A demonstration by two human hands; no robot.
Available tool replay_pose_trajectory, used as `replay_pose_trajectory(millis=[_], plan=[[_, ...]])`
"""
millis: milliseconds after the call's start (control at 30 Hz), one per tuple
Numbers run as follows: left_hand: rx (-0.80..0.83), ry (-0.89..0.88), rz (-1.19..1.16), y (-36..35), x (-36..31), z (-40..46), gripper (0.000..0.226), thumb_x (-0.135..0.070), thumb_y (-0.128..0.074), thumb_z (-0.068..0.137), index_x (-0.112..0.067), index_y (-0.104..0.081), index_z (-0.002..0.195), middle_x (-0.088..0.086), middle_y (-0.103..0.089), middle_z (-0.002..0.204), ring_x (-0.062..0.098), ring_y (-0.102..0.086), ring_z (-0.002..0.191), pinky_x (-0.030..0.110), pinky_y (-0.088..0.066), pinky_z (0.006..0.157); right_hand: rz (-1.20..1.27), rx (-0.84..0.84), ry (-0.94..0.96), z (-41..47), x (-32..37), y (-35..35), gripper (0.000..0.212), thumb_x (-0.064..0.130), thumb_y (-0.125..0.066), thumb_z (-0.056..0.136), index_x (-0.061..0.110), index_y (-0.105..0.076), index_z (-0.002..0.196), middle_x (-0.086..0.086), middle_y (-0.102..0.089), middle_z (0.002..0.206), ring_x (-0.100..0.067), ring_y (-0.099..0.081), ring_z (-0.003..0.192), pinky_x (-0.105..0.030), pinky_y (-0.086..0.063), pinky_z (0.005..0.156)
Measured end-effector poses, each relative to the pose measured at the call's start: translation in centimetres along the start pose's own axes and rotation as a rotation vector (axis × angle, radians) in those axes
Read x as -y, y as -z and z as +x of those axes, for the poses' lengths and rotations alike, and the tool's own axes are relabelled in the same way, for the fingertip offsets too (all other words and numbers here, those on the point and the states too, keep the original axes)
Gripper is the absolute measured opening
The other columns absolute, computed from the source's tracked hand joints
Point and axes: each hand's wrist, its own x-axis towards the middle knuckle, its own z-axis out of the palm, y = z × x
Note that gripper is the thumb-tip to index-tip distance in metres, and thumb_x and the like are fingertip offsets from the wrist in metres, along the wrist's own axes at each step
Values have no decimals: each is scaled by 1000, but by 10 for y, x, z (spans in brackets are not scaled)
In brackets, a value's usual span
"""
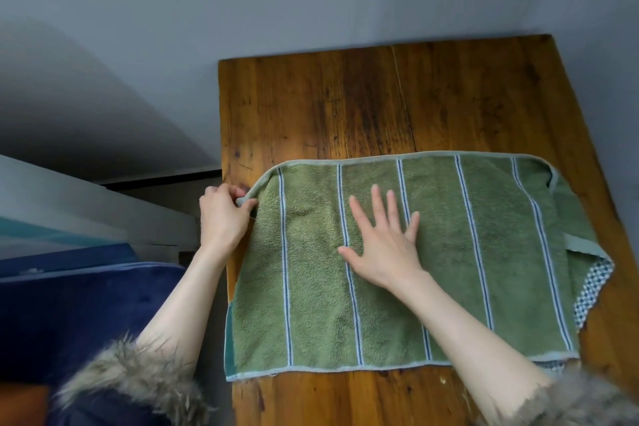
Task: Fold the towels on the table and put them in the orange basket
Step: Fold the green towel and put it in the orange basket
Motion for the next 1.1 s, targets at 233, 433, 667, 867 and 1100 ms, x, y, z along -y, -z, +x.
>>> replay_pose_trajectory(millis=[233,433,667,867,1100], plan=[[-91,-80,-319,27,-13,4,17,-19,-53,94,-12,-50,110,-8,-54,85,10,-49,80,15,-35,66,-119,42,168,10,48,-24,90,70,-40,83,37,16,145,-2,36,148,-29,35,135,-69,12,105],[-133,-179,-245,36,-9,30,35,-15,-55,93,-11,-44,126,7,-58,106,16,-53,92,25,-39,86,-173,45,171,12,45,-32,99,78,-41,76,39,22,143,-2,40,146,-30,36,134,-69,14,101],[-46,-536,253,-7,14,-16,49,-27,-47,95,-12,-38,140,14,-30,151,33,-19,142,45,-17,115,-194,11,170,15,49,-34,102,81,-39,73,39,23,142,-4,40,146,-33,36,134,-72,14,99],[155,-530,526,-32,33,-24,67,-62,-10,88,-35,-7,149,-2,10,157,20,19,142,39,13,115,-73,-69,214,6,35,-32,79,67,-33,87,38,12,146,2,34,149,-22,29,139,-63,10,110],[180,-433,518,-33,15,-36,61,-49,-23,94,-28,-11,150,6,10,158,21,20,142,46,13,114,80,-101,49,-27,-28,-47,68,62,-1,82,36,7,144,3,23,152,-18,21,142,-51,10,115]])
